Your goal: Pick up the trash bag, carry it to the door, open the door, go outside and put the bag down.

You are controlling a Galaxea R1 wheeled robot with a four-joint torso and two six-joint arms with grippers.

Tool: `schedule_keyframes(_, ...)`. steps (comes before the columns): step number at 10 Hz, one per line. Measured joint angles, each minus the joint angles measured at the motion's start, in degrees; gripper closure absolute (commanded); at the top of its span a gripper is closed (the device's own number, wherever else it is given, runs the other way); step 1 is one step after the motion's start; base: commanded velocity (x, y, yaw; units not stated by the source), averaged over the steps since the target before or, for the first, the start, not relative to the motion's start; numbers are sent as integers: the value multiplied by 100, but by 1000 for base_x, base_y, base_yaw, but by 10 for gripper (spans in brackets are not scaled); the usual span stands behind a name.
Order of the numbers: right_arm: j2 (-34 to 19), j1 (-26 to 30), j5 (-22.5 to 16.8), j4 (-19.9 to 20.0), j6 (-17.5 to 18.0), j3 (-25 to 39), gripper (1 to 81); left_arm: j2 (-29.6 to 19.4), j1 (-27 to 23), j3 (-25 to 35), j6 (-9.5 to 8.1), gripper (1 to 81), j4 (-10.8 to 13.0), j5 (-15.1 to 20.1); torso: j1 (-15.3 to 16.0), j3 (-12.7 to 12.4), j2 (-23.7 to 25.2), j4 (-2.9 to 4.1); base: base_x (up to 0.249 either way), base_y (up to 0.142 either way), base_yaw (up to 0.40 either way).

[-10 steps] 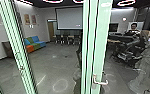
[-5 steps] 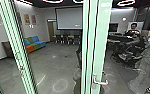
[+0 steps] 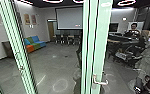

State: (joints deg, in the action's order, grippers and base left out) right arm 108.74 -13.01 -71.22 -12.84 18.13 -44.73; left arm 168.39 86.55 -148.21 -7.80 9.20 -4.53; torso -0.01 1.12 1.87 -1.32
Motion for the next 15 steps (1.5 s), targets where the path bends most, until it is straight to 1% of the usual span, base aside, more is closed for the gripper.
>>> schedule_keyframes(1, 167, 2, -87, 79, -187, -243, 10, 0, -1, 0, 1, 811, -22, -1, 1, 0, 0, 0, 0, 0, 0)
schedule_keyframes(2, 300, 45, -196, 188, -396, -621, 10, -2, 0, 0, 0, 811, -50, -4, 1, 0, -2, 0, 0, 0, 0)
schedule_keyframes(4, 621, 301, -372, 378, -881, -1387, 10, 0, 0, -7, 0, 811, -69, 0, 1, 0, -2, 0, 0, 0, 0)
schedule_keyframes(7, 1458, 623, -808, 584, -1648, -2107, 10, 2, 0, -66, 1, 811, -155, 10, 3, 2, -2, 0, 0, 0, 0)
schedule_keyframes(9, 1847, 805, -1156, 612, -1916, -2402, 10, 2, 0, -68, 1, 811, -196, 7, 6, 2, -5, 0, 0, 0, 0)
schedule_keyframes(10, 2046, 808, -1287, 614, -1991, -2467, 10, 2, -1, -68, 0, 811, -212, 5, 6, 5, -5, 0, 0, 0, 0)
schedule_keyframes(11, 2414, 808, -1423, 617, -2157, -2619, 10, 0, -1, -71, 0, 811, -243, 13, 6, 5, -7, 0, 0, 0, 0)
schedule_keyframes(12, 2678, 805, -1502, 619, -2292, -2821, 10, 0, 0, -71, 0, 811, -257, 11, 8, 5, -7, 0, 0, 0, 0)
schedule_keyframes(14, 3045, 753, -1696, 588, -2537, -3289, 10, 20, 0, -124, 0, 811, -260, 10, 10, 6, -9, 0, 0, 0, 0)
schedule_keyframes(15, 3211, 701, -1748, 510, -2644, -3379, 10, 38, 0, -179, 1, 811, -267, 11, 10, 6, -9, 0, 0, 0, 0)
